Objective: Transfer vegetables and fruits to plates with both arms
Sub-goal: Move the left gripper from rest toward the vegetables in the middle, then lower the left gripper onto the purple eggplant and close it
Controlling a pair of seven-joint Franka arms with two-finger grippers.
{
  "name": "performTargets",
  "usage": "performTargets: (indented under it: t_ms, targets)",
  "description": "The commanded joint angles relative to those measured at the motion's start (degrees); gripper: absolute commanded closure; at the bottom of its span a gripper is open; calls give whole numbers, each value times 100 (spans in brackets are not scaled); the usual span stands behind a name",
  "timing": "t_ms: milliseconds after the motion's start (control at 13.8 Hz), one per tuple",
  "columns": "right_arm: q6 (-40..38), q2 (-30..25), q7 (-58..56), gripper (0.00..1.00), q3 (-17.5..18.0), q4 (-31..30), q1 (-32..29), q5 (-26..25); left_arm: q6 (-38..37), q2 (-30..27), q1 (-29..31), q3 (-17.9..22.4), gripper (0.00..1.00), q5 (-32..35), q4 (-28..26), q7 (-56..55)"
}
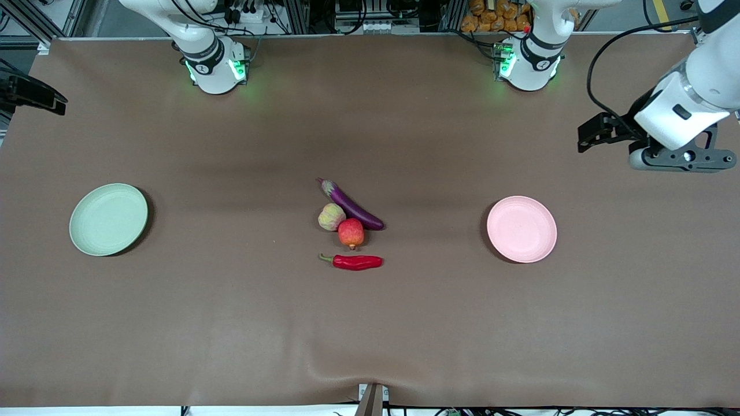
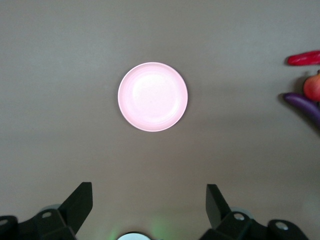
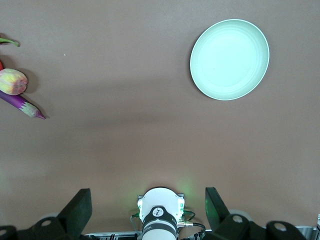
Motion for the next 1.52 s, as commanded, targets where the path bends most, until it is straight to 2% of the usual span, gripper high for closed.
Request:
performTargets:
  t_ms: [0, 362, 579, 724, 1159, 1448]
  targets:
    - [-77, 38, 9, 0, 40, 69, -79, 108, -74, 251, -356, -16, 0, -84, 430, -559]
    - [-86, 38, 9, 0, 40, 69, -79, 108, -47, 550, -814, -7, 0, -93, 686, -1403]
    - [-86, 38, 9, 0, 40, 69, -79, 108, 216, 629, -989, -16, 0, -93, 686, -1886]
    - [-86, 38, 9, 0, 40, 69, -70, 108, 382, 743, -1331, -7, 0, -84, 695, -2439]
    - [-94, 73, 9, 0, 32, 69, -97, 108, 1366, 1287, -2271, -16, 0, -93, 695, -4090]
    - [-112, 99, 9, 0, 32, 69, -123, 108, 2314, 1945, -3045, 11, 0, -84, 695, -5338]
